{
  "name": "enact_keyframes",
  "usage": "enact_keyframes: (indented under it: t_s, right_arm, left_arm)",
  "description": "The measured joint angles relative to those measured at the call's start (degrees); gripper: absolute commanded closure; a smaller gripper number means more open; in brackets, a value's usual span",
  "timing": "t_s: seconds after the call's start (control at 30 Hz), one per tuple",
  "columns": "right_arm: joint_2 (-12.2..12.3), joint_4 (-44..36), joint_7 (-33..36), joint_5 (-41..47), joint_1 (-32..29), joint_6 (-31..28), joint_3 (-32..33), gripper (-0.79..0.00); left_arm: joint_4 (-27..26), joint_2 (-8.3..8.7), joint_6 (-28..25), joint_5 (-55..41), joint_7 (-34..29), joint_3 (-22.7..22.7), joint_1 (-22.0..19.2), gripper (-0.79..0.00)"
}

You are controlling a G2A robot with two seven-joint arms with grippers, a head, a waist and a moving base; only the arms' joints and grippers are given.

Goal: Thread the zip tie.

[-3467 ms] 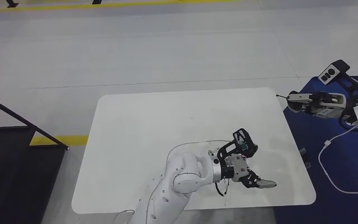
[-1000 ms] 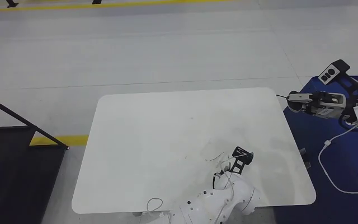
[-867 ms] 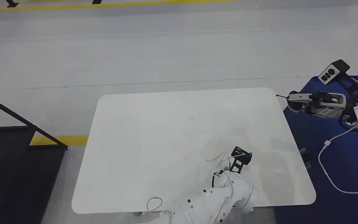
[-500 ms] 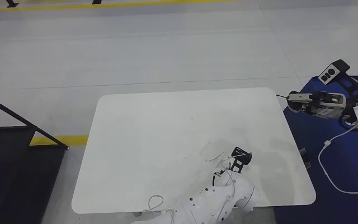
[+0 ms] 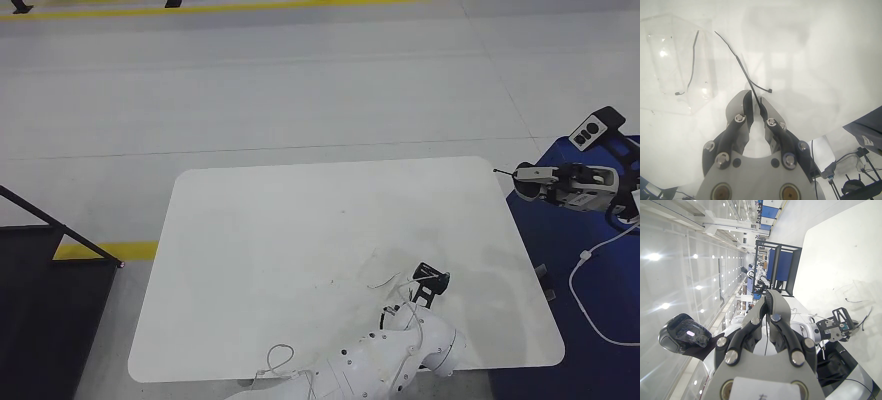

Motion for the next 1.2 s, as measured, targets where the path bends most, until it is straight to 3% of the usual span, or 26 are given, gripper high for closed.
enact_keyframes:
  t_s: [0.33, 0.5, 0.67, 0.97, 1.03, 1.2]
  right_arm:
    - [0.0, 0.0, 0.0, 0.0, 0.0, 0.0, 0.0, 0.000]
    - [0.0, 0.0, 0.0, 0.0, 0.0, 0.0, 0.0, 0.000]
    - [0.0, 0.0, 0.0, 0.0, 0.0, 0.0, 0.0, 0.000]
    - [-0.1, -0.3, -0.4, 1.0, -0.5, 0.3, -0.4, 0.000]
    - [-0.2, -0.7, 0.3, 3.1, -0.6, -0.2, -0.4, 0.000]
    - [0.9, 2.4, 5.2, 1.9, 1.6, -3.0, 2.2, 0.000]
  left_arm:
    - [-3.6, 0.31, 1.3, 1.7, 0.1, 0.9, 0.5, 0.000]
    - [-12.8, 1.54, 2.4, 5.5, 2.7, 0.6, 3.3, 0.000]
    - [-23.8, 4.58, -0.9, 5.9, 9.5, -2.4, 8.1, 0.000]
    - [-24.0, 4.75, -1.3, 5.5, 10.0, -2.8, 8.5, 0.000]
    - [-24.5, 5.00, -4.0, 2.4, 10.4, -5.4, 9.3, 0.000]
    - [-29.0, 6.21, -16.2, -22.3, 6.8, -16.8, 12.1, 0.000]
